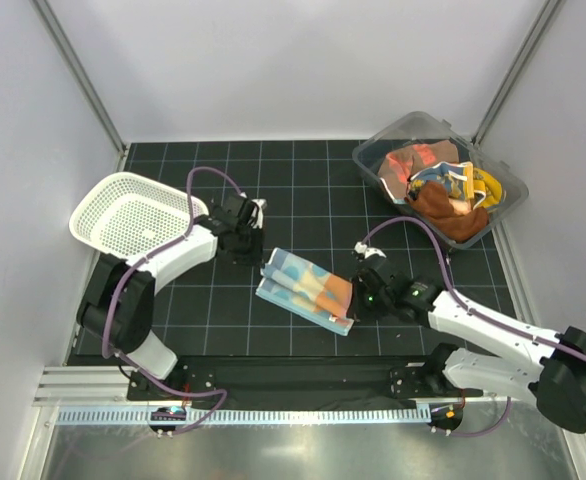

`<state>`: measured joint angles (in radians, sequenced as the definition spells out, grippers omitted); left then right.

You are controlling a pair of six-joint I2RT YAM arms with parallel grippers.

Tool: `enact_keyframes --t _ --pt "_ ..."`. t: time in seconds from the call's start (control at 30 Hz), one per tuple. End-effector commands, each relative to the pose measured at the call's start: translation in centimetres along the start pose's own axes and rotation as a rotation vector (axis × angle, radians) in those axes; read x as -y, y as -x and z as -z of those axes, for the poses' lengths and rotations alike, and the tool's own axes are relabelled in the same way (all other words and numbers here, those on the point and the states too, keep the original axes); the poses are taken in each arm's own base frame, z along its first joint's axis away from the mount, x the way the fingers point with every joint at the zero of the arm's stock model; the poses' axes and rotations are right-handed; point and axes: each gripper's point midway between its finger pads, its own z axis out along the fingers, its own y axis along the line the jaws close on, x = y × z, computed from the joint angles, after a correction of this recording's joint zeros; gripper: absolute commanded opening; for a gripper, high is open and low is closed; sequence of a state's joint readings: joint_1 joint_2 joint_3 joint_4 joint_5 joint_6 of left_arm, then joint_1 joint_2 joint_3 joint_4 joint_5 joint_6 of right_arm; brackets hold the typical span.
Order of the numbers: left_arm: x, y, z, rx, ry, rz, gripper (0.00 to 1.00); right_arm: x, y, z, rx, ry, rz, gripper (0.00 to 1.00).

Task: Fold and stack the towels
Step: Fold the towel

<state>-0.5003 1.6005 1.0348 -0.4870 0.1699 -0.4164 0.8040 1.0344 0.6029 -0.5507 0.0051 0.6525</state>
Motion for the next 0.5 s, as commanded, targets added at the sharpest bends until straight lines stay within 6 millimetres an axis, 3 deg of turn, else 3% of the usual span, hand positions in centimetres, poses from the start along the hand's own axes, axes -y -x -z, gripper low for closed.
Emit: enact_keyframes --t 0.0,0.37,0.47 --pt "-0.1 0.4 1.1 0.046 0.026 0.002 0.0 -0.5 0.7 0.4 0.054 0.01 -0.027 0.01" --pt "-1.3 -3.3 -0.6 -0.028 0.131 0.037 0.0 -0.8 -1.3 -0.7 0.021 0.019 -0.033 0.01" --pt "-1.5 -3.6 -0.6 -0.027 0.15 0.04 0.08 -0.7 -1.6 -0.8 0.013 0.008 -0.038 0.11"
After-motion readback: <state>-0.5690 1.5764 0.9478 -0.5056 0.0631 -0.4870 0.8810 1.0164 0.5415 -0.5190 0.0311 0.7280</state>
